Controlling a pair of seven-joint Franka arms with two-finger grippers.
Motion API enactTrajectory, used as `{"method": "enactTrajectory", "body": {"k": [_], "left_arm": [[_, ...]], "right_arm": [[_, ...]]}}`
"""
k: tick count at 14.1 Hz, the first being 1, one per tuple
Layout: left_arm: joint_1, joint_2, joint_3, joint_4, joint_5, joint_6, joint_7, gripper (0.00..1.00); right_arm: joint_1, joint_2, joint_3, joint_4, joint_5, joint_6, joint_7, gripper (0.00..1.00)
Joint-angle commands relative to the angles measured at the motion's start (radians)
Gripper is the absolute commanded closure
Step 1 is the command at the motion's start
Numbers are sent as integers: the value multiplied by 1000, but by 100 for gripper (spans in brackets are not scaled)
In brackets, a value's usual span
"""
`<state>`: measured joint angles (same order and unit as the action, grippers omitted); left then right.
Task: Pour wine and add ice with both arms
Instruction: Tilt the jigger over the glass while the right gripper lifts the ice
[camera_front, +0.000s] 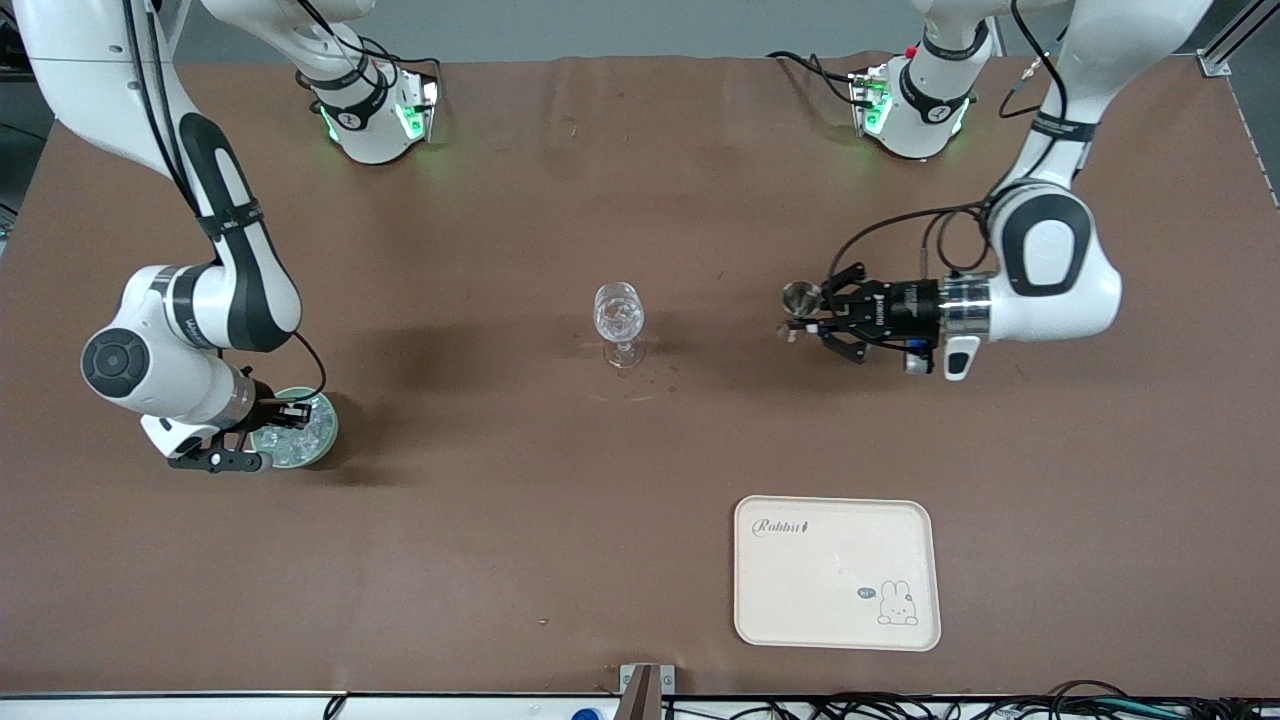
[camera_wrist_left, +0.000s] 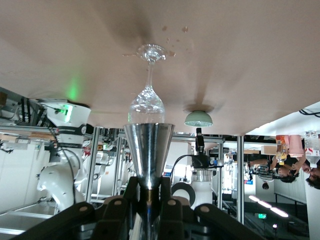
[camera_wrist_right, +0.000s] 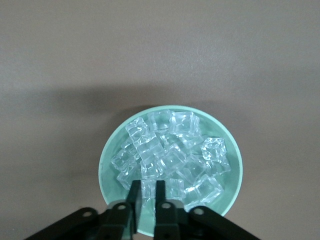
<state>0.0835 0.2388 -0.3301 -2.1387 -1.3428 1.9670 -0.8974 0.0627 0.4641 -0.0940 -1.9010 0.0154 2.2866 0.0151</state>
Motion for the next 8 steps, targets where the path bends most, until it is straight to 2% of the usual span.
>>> {"method": "enactTrajectory", "body": {"k": [1,6,8], "left_arm": [[18,-29,-143,-27,-58,160,-38,100],[4,8,-331,16,-61,409,-97,99],[-5,22,-362,37,-52,467,-109,100]], "right_arm": [[-6,8,2,-42,-2,52,3,55],[-11,10,0,-76,-11,99,-13,55],[-18,21,0,-78,-12,115,-32,59]]}}
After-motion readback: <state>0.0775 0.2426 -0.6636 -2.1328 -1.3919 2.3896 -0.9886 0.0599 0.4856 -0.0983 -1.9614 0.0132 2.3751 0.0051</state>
